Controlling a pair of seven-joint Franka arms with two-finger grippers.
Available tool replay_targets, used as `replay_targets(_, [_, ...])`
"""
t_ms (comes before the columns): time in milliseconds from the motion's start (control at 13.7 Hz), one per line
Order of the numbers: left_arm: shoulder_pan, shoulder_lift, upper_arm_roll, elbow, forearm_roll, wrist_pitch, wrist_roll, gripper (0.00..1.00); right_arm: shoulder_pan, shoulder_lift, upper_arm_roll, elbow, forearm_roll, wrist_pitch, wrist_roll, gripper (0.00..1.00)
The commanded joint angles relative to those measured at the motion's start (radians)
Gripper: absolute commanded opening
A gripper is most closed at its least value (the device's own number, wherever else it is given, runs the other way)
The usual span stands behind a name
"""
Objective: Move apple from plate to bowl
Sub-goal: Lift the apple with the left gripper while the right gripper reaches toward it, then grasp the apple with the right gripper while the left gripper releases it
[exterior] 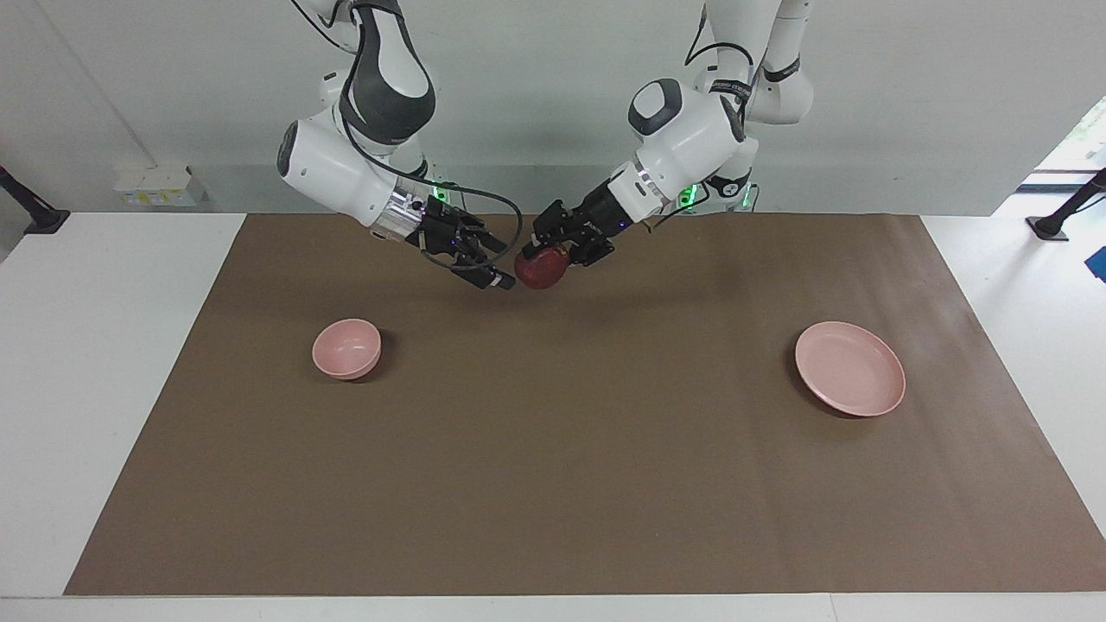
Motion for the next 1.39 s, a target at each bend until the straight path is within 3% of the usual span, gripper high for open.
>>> replay_targets(0, [-0.018, -0.029, 0.01, -0.014, -0.023, -0.002, -0.017, 0.0, 0.024, -0.005, 0.009, -0.012, 0.023, 0.033, 0.049, 1.0])
replay_targets(438, [-0.018, -0.031, 0.01, -0.014, -0.023, -0.031, -0.026, 0.0, 0.066, -0.007, 0.009, -0.029, -0.004, 0.045, 0.094, 0.97])
replay_targets(511, [-0.018, -0.031, 0.01, -0.014, -0.023, -0.036, -0.026, 0.0, 0.069, -0.007, 0.009, -0.029, -0.006, 0.045, 0.059, 0.27])
replay_targets(584, [-0.016, -0.032, 0.01, -0.014, -0.023, -0.039, -0.026, 0.0, 0.09, -0.005, 0.011, -0.024, -0.013, 0.047, 0.011, 0.0])
replay_targets(730, [-0.016, -0.032, 0.011, -0.014, -0.023, -0.041, -0.026, 0.0, 0.095, -0.005, 0.009, -0.024, -0.026, 0.051, -0.005, 0.0])
replay_targets(876, [-0.008, -0.032, 0.011, -0.014, -0.023, -0.065, -0.026, 0.23, 0.095, -0.004, 0.009, -0.024, -0.026, 0.051, 0.0, 0.0])
replay_targets(1022, [-0.005, -0.032, 0.011, -0.014, -0.023, -0.079, -0.026, 0.23, 0.095, -0.004, 0.009, -0.024, -0.026, 0.05, 0.003, 0.0])
replay_targets(1096, [-0.005, -0.032, 0.011, -0.013, -0.023, -0.079, -0.027, 0.34, 0.095, -0.004, 0.009, -0.024, -0.026, 0.05, 0.003, 0.0])
replay_targets(1169, [-0.005, -0.032, 0.011, -0.013, -0.023, -0.079, -0.027, 0.57, 0.093, -0.004, 0.009, -0.023, -0.026, 0.05, 0.005, 0.0])
replay_targets(1315, [-0.005, -0.032, 0.013, -0.013, -0.023, -0.081, -0.034, 0.8, 0.092, -0.004, 0.009, -0.023, -0.026, 0.048, 0.005, 0.0])
